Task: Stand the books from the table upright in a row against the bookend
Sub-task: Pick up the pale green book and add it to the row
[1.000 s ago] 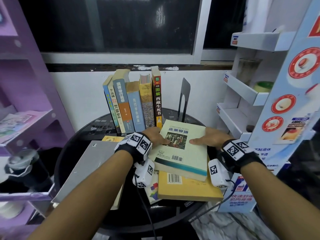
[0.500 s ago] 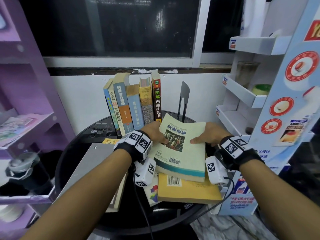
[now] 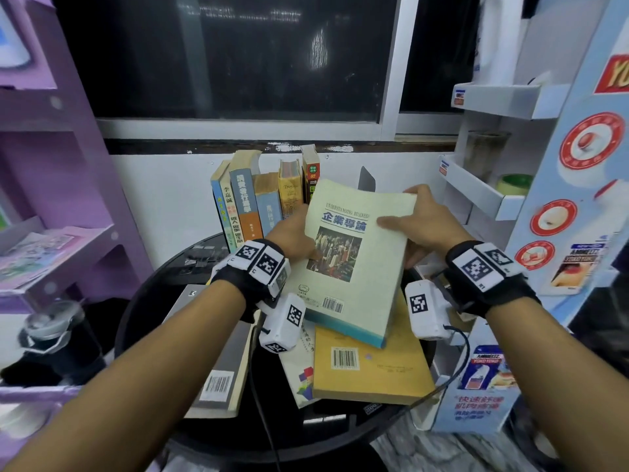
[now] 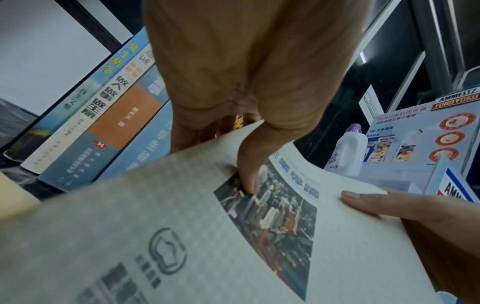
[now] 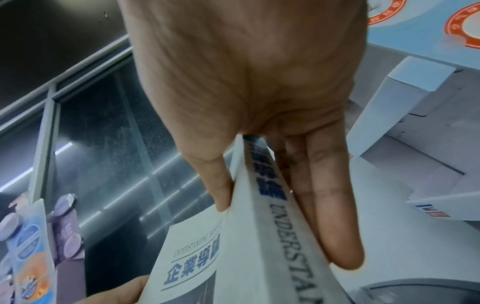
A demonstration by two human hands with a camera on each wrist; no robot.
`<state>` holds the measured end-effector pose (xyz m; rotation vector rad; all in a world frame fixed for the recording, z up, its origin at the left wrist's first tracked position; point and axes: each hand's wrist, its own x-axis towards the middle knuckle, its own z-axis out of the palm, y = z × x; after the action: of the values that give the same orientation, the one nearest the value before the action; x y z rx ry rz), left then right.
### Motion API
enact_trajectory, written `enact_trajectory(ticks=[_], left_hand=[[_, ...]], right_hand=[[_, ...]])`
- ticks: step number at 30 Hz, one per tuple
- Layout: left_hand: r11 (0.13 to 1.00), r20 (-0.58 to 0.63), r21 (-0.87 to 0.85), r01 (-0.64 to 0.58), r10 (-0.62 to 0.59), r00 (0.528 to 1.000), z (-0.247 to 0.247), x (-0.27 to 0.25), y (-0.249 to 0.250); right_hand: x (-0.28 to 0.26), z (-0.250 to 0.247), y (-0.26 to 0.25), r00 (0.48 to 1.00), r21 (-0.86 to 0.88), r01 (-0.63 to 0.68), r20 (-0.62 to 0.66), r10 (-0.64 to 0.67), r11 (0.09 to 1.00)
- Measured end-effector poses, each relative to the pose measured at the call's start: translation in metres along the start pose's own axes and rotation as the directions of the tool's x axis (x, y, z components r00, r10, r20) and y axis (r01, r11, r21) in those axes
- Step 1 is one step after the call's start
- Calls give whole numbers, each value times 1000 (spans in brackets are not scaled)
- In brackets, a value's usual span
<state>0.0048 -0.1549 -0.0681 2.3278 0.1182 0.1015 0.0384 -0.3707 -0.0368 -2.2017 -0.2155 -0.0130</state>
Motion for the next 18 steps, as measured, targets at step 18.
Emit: enact_trajectory(ticks=[18], left_hand=[[890,-33,-453,-59,49,998,-10,12,-1]], right_hand=[[-18,-9,-45,968,-89,249,5,-249,965]])
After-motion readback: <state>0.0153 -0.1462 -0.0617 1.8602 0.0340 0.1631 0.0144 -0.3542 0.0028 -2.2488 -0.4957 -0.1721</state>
